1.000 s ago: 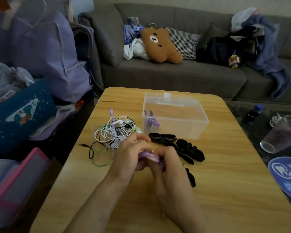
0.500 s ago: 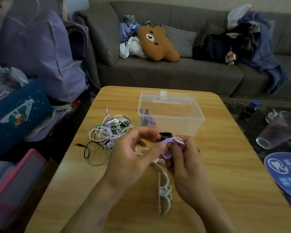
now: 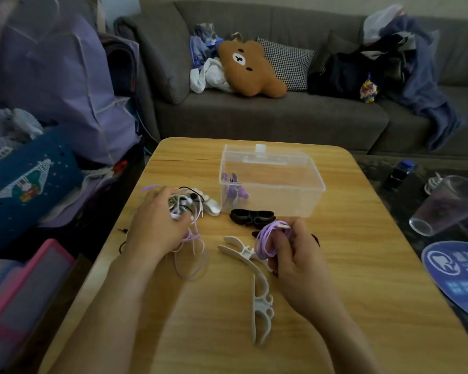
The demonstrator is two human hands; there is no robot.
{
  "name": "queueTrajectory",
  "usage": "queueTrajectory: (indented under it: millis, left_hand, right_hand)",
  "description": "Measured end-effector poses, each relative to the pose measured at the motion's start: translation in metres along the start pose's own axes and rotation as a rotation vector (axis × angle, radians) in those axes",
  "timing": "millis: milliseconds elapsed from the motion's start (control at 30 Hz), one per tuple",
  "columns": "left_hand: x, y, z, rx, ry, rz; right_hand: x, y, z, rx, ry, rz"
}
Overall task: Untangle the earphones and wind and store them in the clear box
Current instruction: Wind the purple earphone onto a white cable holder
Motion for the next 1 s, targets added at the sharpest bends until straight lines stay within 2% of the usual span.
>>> queueTrajectory:
  millis: [133,233,267,367,467,500,600,667,733,833,900,1000]
  left_hand:
    - [-0.011,0.001,-0.017,0.147,0.067,-0.083]
    - [-0.010,0.006,-0.040,0.303,0.144,-0.074]
    - [-0.008,0.007,-0.043,0.298,0.147,-0.061]
    - [-0.008,0.012,-0.034,0.150,0.050,-0.084]
    - [0.005,0.024,-0.036,0.201,-0.186,-0.105]
    - [0.018,0.032,-0.037,0.253,-0.182,-0.065]
    - [0.067,0.056,-0.028,0.349,-0.094,0.234]
    - [0.082,0.062,-0.012,0.216,-0.073,0.312]
    - [0.078,0.062,0.010,-0.032,-0.081,0.289]
    - [0.073,0.069,0.040,-0.297,-0.213,0.388]
    - [0.076,0.075,0.050,-0.362,-0.246,0.422]
    - [0.083,0.076,0.046,-0.274,-0.286,0.454]
  right_hand:
    - [0.001,-0.001,-0.004,-0.052,0.193,0.016]
    - [0.006,-0.002,-0.004,-0.137,0.370,0.056]
    - [0.007,-0.002,-0.004,-0.154,0.405,0.058]
    - [0.009,-0.002,-0.002,-0.188,0.461,0.075]
    - [0.008,-0.003,-0.006,-0.169,0.452,0.078]
    - [0.006,-0.004,-0.009,-0.155,0.446,0.073]
    - [0.004,-0.006,-0.017,-0.113,0.419,0.076]
    - [0.005,-0.007,-0.021,-0.096,0.394,0.097]
    - [0.007,-0.006,-0.021,-0.101,0.385,0.104]
    - [0.006,-0.007,-0.019,-0.113,0.385,0.079]
    - [0.004,-0.008,-0.018,-0.109,0.387,0.060]
    - [0.005,-0.008,-0.019,-0.089,0.368,0.063]
Point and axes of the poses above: each hand's wrist, its own y-axis away from the middle knuckle, its own z-axis out of the palm, x = y × z, the point moved 8 cm from there along -y, towards the middle knuckle, and after that the axes turned 2 degrees about x, right-handed, at the moved point
